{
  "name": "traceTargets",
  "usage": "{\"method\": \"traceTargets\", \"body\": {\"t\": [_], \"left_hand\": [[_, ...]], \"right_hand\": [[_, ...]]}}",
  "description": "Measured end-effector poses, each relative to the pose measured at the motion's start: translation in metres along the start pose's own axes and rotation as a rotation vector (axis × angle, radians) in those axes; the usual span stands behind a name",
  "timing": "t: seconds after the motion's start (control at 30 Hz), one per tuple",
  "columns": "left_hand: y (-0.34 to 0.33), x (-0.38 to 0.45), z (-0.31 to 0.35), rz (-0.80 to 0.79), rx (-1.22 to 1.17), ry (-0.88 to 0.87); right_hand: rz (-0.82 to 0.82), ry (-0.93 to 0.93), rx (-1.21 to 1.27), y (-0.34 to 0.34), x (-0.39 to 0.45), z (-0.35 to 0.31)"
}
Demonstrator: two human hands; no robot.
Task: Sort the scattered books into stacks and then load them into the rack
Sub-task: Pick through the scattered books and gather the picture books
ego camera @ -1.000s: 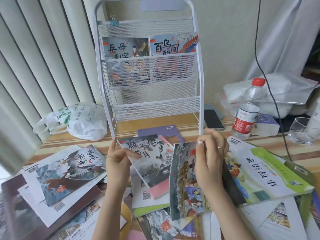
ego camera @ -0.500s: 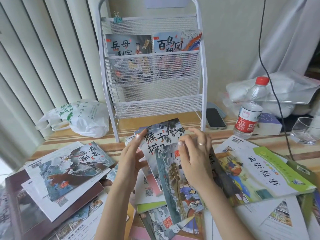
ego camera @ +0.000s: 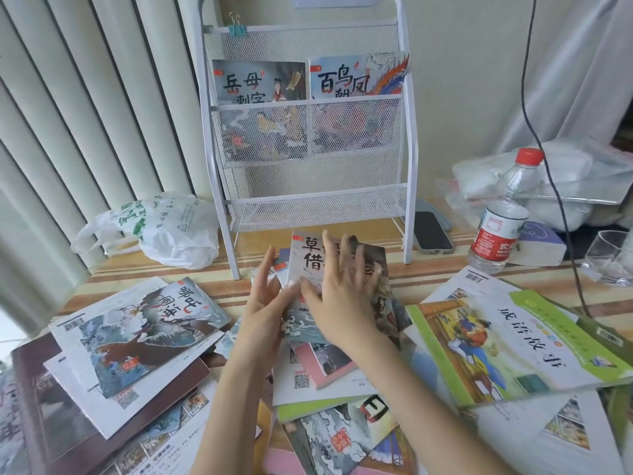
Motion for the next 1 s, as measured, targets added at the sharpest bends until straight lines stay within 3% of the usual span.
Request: {"method": "traceTargets", "body": {"t": [0.07,0.13,0.23,0.33,0.4,0.53,0.67,1.0], "left_hand": [[0.005,0.002,-0.005,0.022,-0.046,0.014],[0.011,0.003,-0.011,0.031,-0.080,0.058],[-0.002,0.002,-0.007,-0.090,-0.074,0.090],[-0.011,0.000,-0.009,-0.080,-0.087,0.132],[-0.015,0.000,-0.016,-0.010,-0.053,0.171],[-0.005,0.003,-0.028,0.160,0.053,0.210],[0.004,0.006,-0.028,0.245,0.266,0.226],[0.017,-0.004,-0.016,0.276,0.459,0.203]], "right_hand": [[-0.119,-0.010,0.009,-0.015,-0.006,0.004],[-0.192,0.092,-0.009,-0.022,-0.011,0.003],[-0.217,0.173,0.038,-0.022,-0.015,0.002],[-0.219,0.168,0.121,-0.016,-0.017,-0.002],[-0.177,0.071,0.046,-0.010,-0.018,0.007],[-0.083,-0.334,-0.123,0.020,-0.034,0.052],[-0.162,-0.610,-0.186,0.034,-0.059,0.101],[-0.403,-0.618,-0.261,0.048,-0.089,0.116]]}}
Point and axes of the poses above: each hand's wrist, its own x-axis towards the middle knuckle, its own y-axis out of the back of the hand, z = x × y, the point moved 8 cm from there along x, towards the middle knuckle, and after that the axes turned 3 degrees about -z, right-handed, at the moved point
